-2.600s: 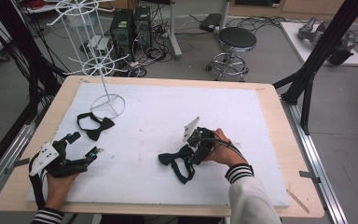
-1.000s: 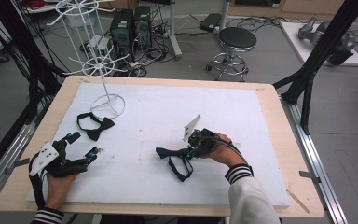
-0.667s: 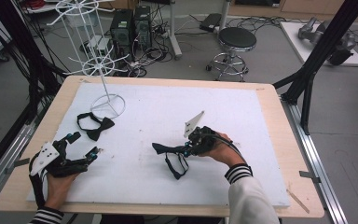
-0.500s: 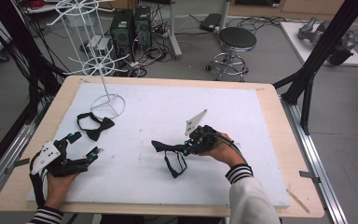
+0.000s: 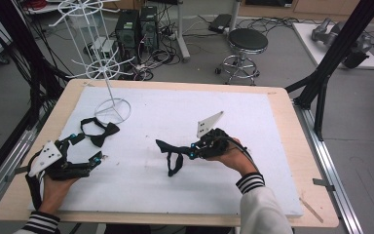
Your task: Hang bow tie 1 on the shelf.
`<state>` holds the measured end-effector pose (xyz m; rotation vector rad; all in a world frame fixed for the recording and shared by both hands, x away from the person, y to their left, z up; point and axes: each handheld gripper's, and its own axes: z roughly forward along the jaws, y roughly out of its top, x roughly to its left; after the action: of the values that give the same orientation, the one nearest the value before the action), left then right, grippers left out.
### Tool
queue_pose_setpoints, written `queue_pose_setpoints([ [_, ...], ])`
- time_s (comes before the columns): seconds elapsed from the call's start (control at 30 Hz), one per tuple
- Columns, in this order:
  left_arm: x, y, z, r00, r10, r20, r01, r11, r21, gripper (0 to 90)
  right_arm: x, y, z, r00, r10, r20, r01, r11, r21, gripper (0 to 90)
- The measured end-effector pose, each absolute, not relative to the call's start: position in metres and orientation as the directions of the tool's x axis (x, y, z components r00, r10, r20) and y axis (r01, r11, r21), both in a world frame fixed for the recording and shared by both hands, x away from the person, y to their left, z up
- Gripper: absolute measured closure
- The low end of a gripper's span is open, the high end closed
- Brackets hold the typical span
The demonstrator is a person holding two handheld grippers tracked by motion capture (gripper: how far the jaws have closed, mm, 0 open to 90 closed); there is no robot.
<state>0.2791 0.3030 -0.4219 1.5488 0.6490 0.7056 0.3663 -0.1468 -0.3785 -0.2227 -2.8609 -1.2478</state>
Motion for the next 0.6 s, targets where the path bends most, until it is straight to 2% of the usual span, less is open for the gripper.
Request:
queue_pose_setpoints([
  [0.6, 0.298, 0.281, -0.379, 0.793, 0.604, 0.082, 0.035, -0.179, 0.983, 9.6, 0.365, -0.152, -0.368, -0.989, 0.126, 0.080, 0.138, 0.574, 0.807, 85.1],
])
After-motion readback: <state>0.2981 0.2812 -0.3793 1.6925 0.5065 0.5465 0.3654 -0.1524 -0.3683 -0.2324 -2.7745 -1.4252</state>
